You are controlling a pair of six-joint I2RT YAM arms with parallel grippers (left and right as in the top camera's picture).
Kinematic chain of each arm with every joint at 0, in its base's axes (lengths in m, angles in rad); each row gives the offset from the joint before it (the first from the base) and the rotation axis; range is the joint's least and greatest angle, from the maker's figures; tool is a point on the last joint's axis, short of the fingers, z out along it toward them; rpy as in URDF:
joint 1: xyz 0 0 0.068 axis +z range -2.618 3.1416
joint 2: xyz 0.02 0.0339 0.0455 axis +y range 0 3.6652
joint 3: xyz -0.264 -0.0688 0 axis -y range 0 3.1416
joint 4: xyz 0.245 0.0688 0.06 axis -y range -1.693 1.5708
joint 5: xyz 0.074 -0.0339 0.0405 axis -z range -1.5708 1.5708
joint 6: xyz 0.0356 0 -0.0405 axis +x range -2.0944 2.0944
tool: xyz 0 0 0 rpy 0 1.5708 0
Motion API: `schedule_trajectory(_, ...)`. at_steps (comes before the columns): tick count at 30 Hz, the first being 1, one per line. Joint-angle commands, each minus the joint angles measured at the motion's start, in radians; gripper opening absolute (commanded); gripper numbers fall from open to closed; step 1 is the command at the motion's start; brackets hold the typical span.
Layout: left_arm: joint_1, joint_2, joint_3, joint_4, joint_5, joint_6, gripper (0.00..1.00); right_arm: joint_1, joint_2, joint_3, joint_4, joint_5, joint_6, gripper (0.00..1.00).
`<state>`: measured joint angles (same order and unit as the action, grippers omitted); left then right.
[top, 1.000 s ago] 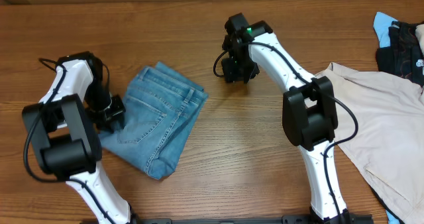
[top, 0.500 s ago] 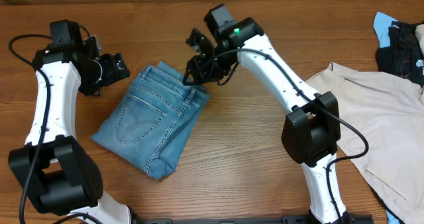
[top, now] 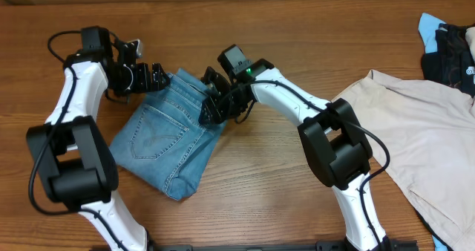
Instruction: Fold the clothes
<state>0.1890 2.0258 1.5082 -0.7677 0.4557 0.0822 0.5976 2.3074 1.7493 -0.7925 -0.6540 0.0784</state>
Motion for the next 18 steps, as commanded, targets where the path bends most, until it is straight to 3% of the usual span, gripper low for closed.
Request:
schedule_trajectory(1, -0.007, 0.069, 0.008, 0.029, 0.027, 0.035, 1.00, -0.011, 0.036, -0.032, 0.035, 0.116, 0.027, 0.50)
schedule_trajectory(11, -0.015, 0.174, 0.008, 0.065, 0.022, 0.045, 1.00, -0.035, 0.040, -0.032, 0.043, 0.145, 0.027, 0.50)
schedule_trajectory(15, -0.041, 0.229, 0.008, 0.046, 0.093, 0.045, 1.00, -0.035, 0.040, -0.032, 0.043, 0.145, 0.027, 0.50)
schedule_trajectory(18, -0.077, 0.266, 0.008, 0.009, 0.103, 0.056, 0.92, -0.035, 0.040, -0.032, 0.043, 0.145, 0.027, 0.51)
